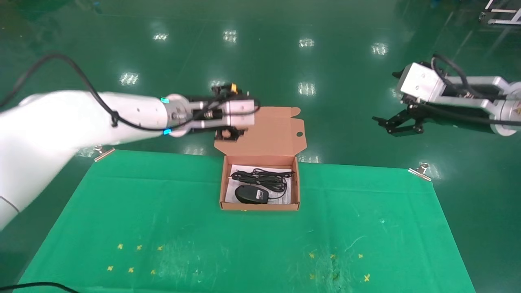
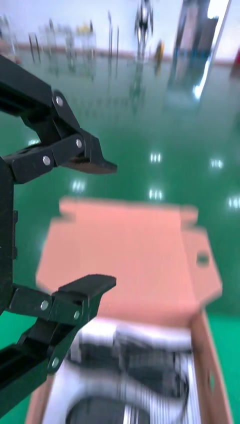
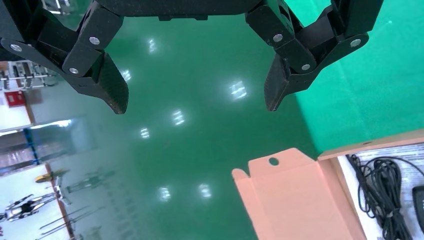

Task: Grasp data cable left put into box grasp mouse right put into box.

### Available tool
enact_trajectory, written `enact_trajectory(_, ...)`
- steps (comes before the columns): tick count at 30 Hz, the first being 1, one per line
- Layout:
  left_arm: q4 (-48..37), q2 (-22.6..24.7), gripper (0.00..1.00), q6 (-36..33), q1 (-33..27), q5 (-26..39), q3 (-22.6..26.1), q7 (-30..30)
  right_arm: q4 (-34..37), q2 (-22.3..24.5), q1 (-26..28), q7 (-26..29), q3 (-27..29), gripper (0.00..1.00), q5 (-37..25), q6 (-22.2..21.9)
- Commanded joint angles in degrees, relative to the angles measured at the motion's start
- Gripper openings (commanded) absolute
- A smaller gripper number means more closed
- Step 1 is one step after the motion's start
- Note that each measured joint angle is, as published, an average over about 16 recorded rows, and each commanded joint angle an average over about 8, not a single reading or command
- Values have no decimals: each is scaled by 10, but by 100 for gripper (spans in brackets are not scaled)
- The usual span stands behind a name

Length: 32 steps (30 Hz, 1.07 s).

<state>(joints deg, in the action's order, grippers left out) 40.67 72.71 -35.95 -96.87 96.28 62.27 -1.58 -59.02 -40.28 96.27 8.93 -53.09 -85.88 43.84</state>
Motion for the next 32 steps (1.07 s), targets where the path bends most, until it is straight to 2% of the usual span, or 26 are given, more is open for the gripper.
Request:
enact_trajectory(1,6,-5,100,3,-13,3,-2,6,-3,0,14,-9,-3,100,-10,3)
enact_trajectory(29,175,-199,100,-256,175,-281,-242,67,-75,27,-166,4,184,100,215,212)
enact_trajectory(32,184,-209,100,-270,185,-296,-254,70,-79,28,-176,5,194,100,228,224)
